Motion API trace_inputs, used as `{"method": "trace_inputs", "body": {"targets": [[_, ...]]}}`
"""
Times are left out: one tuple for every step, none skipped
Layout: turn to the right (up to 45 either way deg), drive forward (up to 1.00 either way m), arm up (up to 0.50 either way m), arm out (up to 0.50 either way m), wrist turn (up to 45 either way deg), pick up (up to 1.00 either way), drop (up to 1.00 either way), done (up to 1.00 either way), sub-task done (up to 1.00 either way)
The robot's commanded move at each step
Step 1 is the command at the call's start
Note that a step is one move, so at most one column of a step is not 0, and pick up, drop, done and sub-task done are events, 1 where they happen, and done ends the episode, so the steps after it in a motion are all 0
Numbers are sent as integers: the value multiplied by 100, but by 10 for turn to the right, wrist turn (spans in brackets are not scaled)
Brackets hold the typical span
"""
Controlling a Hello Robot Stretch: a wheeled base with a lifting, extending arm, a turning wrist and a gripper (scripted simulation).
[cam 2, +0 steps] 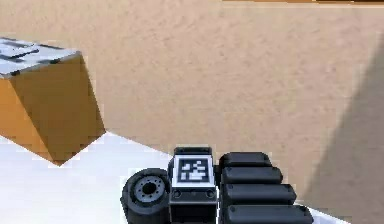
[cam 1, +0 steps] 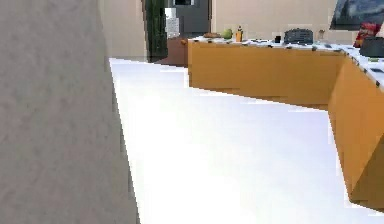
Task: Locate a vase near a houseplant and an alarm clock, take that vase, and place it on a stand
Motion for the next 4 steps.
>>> {"method": "trace_inputs", "body": {"targets": [[0, 95, 0, 0, 0, 0, 0, 0, 0], [450, 0, 0, 0, 0, 0, 0, 0, 0], [390, 0, 0, 0, 0, 0, 0, 0, 0], [0, 20, 0, 0, 0, 0, 0, 0, 0]]}}
